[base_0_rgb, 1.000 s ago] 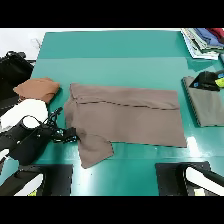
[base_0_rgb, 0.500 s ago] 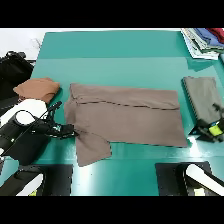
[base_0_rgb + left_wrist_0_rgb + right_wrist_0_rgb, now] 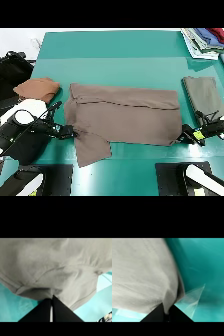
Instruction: Fold the shirts.
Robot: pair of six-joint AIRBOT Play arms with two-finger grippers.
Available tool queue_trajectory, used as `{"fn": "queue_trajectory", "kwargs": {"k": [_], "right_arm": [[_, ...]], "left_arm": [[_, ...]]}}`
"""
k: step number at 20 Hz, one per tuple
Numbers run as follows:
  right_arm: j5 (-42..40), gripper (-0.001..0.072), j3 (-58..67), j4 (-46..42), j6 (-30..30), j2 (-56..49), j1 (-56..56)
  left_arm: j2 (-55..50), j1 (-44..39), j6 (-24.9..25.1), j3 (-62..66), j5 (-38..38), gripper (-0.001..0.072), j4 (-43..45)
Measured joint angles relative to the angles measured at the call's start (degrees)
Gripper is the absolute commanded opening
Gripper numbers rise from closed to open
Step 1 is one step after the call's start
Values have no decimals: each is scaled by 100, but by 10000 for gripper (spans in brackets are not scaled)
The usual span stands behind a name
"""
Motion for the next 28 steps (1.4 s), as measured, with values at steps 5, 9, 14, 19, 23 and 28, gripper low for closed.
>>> {"fn": "queue_trajectory", "kwargs": {"k": [5,9,14,19,23,28], "right_arm": [[271,18,48,-282,-2,940,203],[833,18,603,-695,44,1611,245],[960,18,1528,-802,157,1386,629],[483,18,2693,-817,345,68,1484],[304,164,3644,-811,437,-1113,1827],[238,583,4586,-24,216,-2035,1587]], "left_arm": [[892,0,-426,79,-721,24,461],[1300,-2,-673,629,-1414,24,643],[863,-4,-645,1416,-885,25,739],[-549,-2,-284,2052,13,27,785],[-1637,-2,-129,2549,603,32,778],[-2190,2,-107,2962,1016,498,612]]}}
